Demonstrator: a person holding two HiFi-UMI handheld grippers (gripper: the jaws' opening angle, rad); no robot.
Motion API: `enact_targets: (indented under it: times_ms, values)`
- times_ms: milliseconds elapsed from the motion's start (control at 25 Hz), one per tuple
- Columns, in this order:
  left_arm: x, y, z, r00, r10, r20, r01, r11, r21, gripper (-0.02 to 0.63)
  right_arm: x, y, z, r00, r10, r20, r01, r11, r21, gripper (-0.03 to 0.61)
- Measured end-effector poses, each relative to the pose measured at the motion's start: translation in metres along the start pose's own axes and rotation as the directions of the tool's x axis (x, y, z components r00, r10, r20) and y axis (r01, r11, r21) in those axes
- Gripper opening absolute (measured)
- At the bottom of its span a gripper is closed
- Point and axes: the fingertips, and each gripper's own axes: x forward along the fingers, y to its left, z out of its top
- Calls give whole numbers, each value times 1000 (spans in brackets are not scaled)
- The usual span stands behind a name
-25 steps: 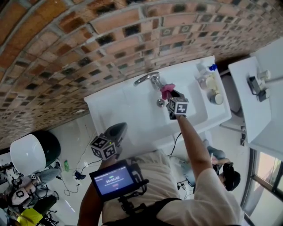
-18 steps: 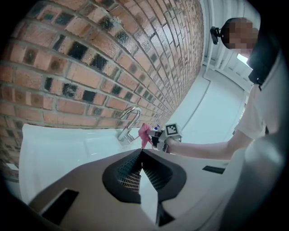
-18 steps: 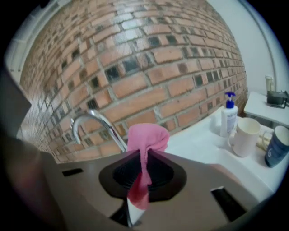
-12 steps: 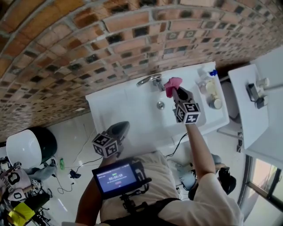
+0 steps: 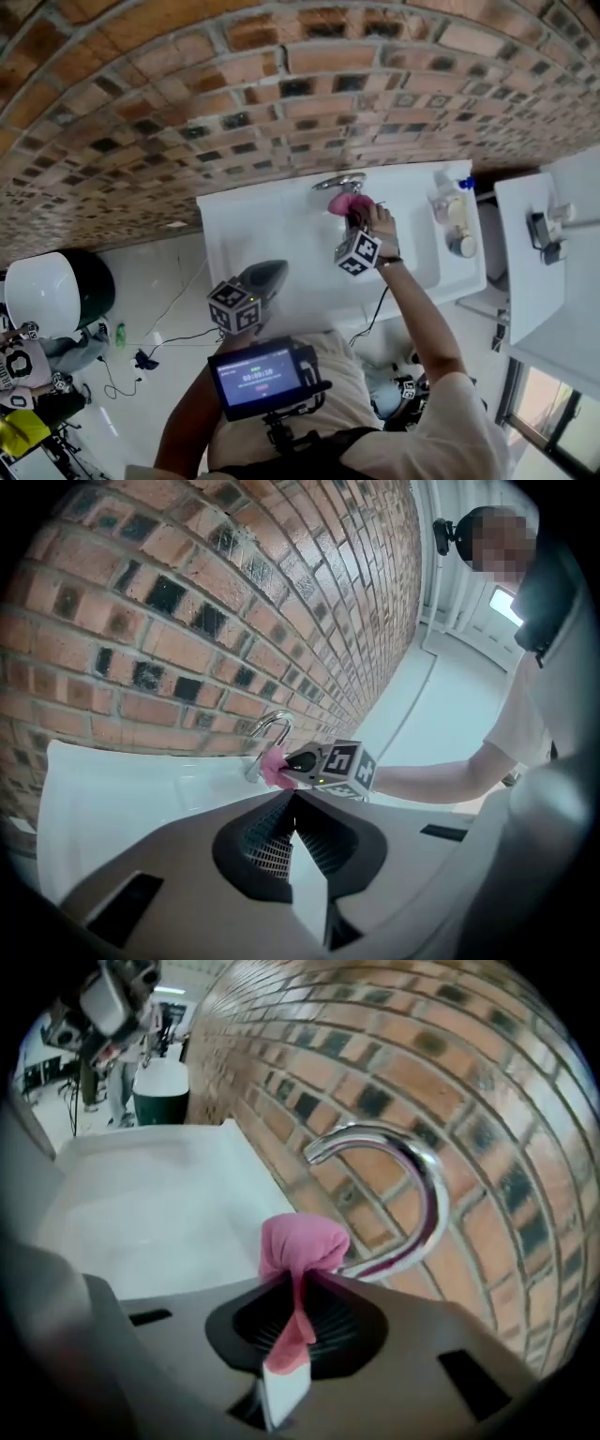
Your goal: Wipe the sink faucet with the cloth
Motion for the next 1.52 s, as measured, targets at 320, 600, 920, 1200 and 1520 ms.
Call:
enact_targets:
  times_ms: [320,600,920,1200,1520]
  values:
    - [-14,19,-2,999,37,18,-37,999,-33,3,71,25,-2,969,-18,-246,-63,946,-318,48]
    - [-17,22,-8,999,42,15,-41,998,-51,3,110,42,-34,910,-112,-399,-127,841,-526,49]
    - [-16,23,-7,999,42,17,-41,998,-56,3,101,35,-31,927,-36,-373,-158,864,-477,44]
    - [-6,16,-9,1000,12,7,-12,999,-44,3,72,25,-20,956,15,-294,-124,926,-356,41]
    - [-5,14,-7,1000,21,3,-20,999,-37,3,41,-13,-18,963,56,-262,-108,976,-189,41]
